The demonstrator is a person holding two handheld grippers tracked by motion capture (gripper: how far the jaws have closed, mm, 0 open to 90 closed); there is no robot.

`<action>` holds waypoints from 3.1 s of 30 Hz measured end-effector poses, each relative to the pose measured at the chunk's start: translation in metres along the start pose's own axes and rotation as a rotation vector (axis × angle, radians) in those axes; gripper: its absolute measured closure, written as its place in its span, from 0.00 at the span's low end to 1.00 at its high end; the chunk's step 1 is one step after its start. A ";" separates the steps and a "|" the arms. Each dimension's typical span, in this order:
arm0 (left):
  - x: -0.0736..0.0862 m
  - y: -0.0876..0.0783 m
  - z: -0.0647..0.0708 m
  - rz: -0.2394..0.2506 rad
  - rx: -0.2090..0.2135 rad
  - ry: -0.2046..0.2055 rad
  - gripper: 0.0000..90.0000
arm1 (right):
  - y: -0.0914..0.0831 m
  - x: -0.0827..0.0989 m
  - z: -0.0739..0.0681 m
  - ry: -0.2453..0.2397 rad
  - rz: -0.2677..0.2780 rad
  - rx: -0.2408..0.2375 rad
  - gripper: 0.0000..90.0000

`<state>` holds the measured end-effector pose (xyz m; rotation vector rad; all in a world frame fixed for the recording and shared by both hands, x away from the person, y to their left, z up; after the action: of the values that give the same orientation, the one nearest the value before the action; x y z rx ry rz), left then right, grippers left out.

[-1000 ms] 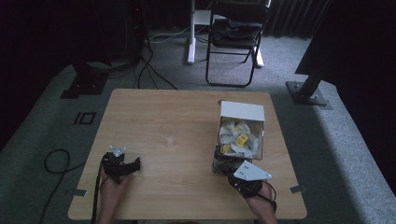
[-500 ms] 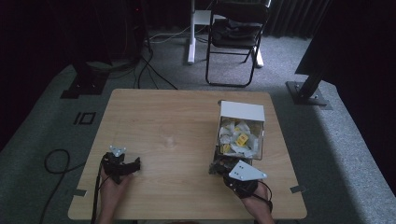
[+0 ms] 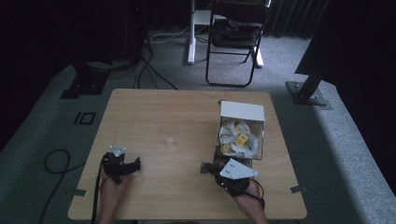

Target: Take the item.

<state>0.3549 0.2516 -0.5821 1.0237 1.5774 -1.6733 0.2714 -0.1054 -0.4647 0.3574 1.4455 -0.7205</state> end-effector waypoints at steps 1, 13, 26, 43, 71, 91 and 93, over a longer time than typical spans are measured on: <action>0.000 0.000 0.000 0.000 0.000 0.000 0.12 | 0.002 -0.001 -0.001 0.001 -0.001 -0.002 1.00; 0.000 0.000 0.000 -0.001 0.000 0.000 0.12 | 0.018 -0.006 -0.005 0.013 -0.008 -0.008 1.00; 0.000 0.000 0.000 0.000 0.000 0.000 0.12 | 0.033 -0.012 -0.008 0.021 -0.002 -0.004 1.00; 0.000 0.000 0.000 -0.001 0.000 0.000 0.12 | 0.054 -0.022 -0.016 0.011 0.002 -0.015 1.00; 0.000 0.000 0.000 0.000 0.000 0.000 0.12 | 0.077 -0.040 -0.021 0.016 0.030 -0.042 1.00; 0.000 0.000 0.000 -0.001 0.000 0.000 0.12 | 0.097 -0.045 -0.017 0.042 0.032 -0.030 1.00; 0.000 0.000 0.000 0.000 0.000 0.000 0.12 | 0.099 -0.047 -0.015 0.047 0.035 -0.025 1.00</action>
<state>0.3549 0.2517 -0.5821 1.0235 1.5778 -1.6736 0.3245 -0.0117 -0.4406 0.3817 1.4876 -0.6690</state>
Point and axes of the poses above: each handheld gripper's, and its own axes: y roughly forward along the jaws, x roughly out of its underside, z roughly to its right, the point moved 5 cm from there along y, roughly forward along the jaws, and after that the axes turned 14 degrees about z, right-handed, at the moved point
